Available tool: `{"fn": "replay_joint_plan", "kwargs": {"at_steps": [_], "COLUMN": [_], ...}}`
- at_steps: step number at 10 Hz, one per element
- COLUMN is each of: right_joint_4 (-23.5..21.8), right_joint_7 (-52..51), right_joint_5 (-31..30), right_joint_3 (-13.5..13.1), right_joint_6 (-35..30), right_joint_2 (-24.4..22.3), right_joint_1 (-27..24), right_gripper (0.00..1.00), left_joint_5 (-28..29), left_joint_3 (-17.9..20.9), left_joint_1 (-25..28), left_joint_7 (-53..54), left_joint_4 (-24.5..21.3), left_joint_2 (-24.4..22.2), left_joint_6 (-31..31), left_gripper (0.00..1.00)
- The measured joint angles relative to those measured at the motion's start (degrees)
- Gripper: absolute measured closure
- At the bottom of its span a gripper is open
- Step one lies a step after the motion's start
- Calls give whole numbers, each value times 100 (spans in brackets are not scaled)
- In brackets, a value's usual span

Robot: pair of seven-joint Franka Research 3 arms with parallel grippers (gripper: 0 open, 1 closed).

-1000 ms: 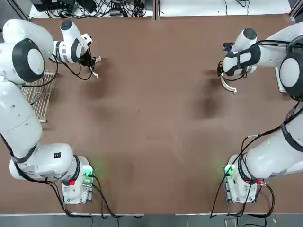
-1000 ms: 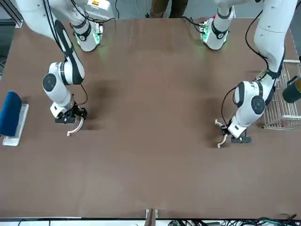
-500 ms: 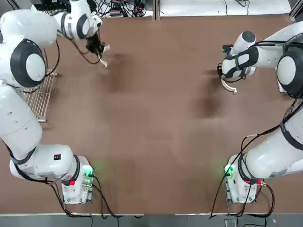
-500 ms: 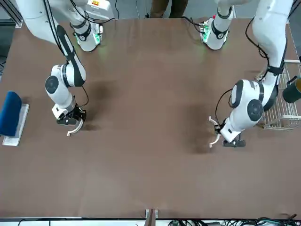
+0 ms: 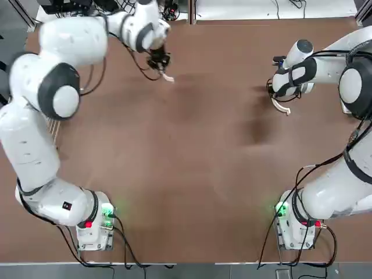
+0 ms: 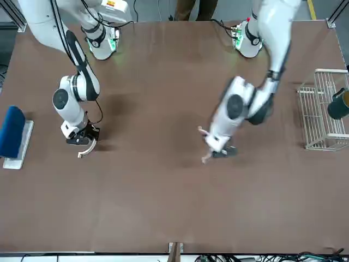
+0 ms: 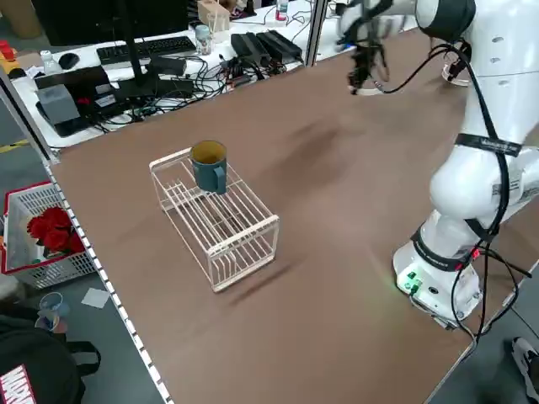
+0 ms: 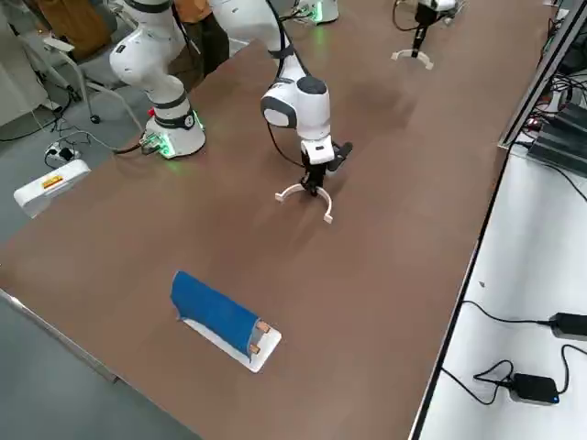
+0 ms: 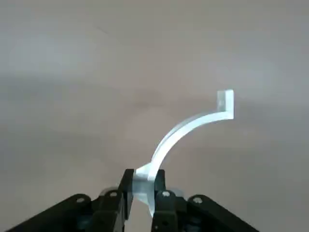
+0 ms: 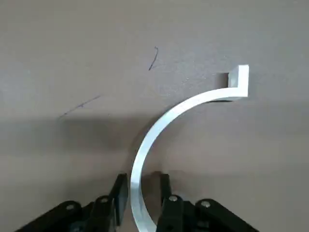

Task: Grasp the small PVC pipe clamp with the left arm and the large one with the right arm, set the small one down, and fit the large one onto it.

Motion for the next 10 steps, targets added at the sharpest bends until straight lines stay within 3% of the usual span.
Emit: {"fn": "replay_joint_plan", "kwargs": {"at_steps": [2, 3, 5, 7, 10], "right_joint_4": [5, 12, 23, 98, 673], "right_joint_7": [4, 6, 9, 10, 56], "right_joint_5": [0, 0, 0, 0, 0], "right_joint_3": [-1, -3, -7, -6, 19], "right_joint_6": [3, 5, -10, -176, -1370], "right_joint_2": [19, 18, 14, 10, -276], "right_joint_1": [-2, -3, -4, 0, 50], "right_gripper": [81, 92, 92, 92, 92], "left_joint_5": [0, 0, 6, 9, 9], "left_joint_3": [47, 83, 199, 675, 942], "left_joint_1": [-735, -982, -1225, -1799, -2227], "left_joint_7": [-310, -469, -576, -578, -652], "left_joint_4": [757, 1101, 1689, 1930, 2067], "left_joint_2": [624, 930, 1436, 1812, 2192], "left_joint_6": [-158, -194, -263, -96, 263], "left_gripper": [79, 79, 79, 79, 79]}}
